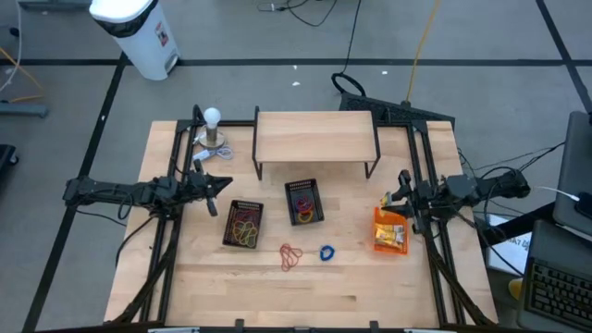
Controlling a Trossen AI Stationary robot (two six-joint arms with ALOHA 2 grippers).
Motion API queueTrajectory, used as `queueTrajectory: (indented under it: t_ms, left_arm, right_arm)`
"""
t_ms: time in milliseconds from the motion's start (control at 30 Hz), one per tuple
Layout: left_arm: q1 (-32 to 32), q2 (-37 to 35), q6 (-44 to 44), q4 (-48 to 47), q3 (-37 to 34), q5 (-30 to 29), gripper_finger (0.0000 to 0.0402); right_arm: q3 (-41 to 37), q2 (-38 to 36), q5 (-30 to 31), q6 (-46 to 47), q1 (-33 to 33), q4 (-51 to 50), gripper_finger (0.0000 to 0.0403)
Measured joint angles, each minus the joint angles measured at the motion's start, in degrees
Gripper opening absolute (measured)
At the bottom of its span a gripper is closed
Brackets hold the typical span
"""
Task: Pick & Place Office Desk Supplies
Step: Put the yellow crayon box into the orange bin
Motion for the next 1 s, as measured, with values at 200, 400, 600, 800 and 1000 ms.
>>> queueTrajectory:
  t_ms: [200,400,600,800,1000]
  left_arm:
    - [0.0,0.0,0.0,0.0,0.0,0.0,0.0021]
    - [0.0,0.0,0.0,0.0,0.0,0.0,0.0021]
    - [0.0,0.0,0.0,0.1,0.0,0.0,0.0021]
    - [0.0,0.0,-0.2,0.1,0.0,0.0,0.0021]
    - [0.0,0.0,0.0,0.1,0.0,0.0,0.0021]
  right_arm:
    - [-3.8,-0.6,-0.1,1.3,0.0,4.7,0.0074]
    - [0.1,0.7,1.6,4.8,-0.1,0.2,0.0078]
    - [14.8,9.8,3.3,6.2,-0.1,-14.0,0.0072]
    - [32.9,28.7,3.2,12.7,-0.1,-38.0,0.0077]
    - [43.1,46.4,0.6,19.7,-0.1,-58.4,0.0075]
